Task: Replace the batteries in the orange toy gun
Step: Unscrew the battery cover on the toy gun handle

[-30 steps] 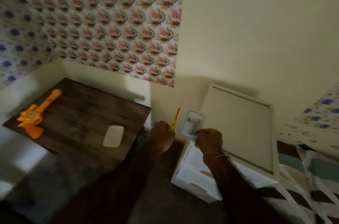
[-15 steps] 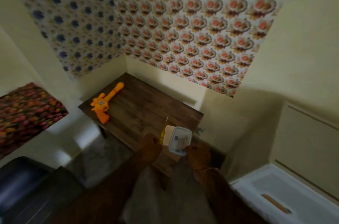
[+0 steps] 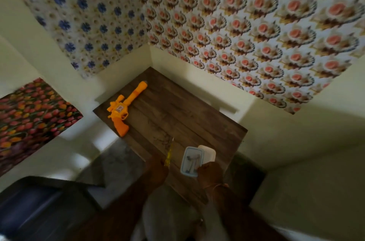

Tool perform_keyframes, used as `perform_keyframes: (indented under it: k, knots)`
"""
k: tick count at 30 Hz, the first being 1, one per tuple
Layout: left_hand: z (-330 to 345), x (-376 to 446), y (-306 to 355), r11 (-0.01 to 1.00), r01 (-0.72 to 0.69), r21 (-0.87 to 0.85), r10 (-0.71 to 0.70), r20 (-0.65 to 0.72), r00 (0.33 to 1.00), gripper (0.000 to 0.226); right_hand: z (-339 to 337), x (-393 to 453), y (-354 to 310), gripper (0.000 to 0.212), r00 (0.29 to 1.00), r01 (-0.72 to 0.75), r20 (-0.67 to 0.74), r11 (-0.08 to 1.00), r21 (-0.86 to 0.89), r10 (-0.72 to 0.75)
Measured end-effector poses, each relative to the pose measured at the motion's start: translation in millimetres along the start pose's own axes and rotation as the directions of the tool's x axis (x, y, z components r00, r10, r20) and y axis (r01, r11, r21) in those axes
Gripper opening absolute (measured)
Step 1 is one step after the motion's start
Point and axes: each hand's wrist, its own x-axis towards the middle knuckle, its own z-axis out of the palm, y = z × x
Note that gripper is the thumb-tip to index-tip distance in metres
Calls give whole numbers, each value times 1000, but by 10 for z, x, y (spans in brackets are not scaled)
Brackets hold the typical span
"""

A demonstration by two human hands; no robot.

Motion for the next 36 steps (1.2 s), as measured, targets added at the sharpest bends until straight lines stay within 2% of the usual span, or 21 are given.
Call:
perform_keyframes:
  k: [5,8,13,19,24,27,33,36]
  knots:
    - [-17,467,0,993,46,112,-43,-29,999,8,152,422,-243,31,996,-85,26,994,-71,87]
    - [-15,755,14,982,70,173,-71,0,997,14,301,637,-309,30,992,-121,8,990,-70,122]
    - [37,1320,-85,963,73,259,-100,96,990,16,588,914,-382,31,976,-214,14,969,-123,217]
    - [106,1825,-215,909,5,417,-131,273,953,33,876,1175,-477,34,944,-329,-20,930,-162,330]
    - [169,2100,-331,924,-81,373,-90,418,904,43,986,1401,-587,33,914,-406,-60,909,-95,402]
    - [213,2235,-353,914,-47,402,-122,385,915,37,1039,1491,-619,38,912,-410,-42,902,-134,408]
    - [272,2414,-339,898,-4,439,-159,334,929,29,1120,1584,-574,38,886,-463,-50,885,-54,461]
    - [278,2431,-352,894,-7,449,-145,304,942,28,1142,1601,-591,37,886,-464,-54,879,-112,460]
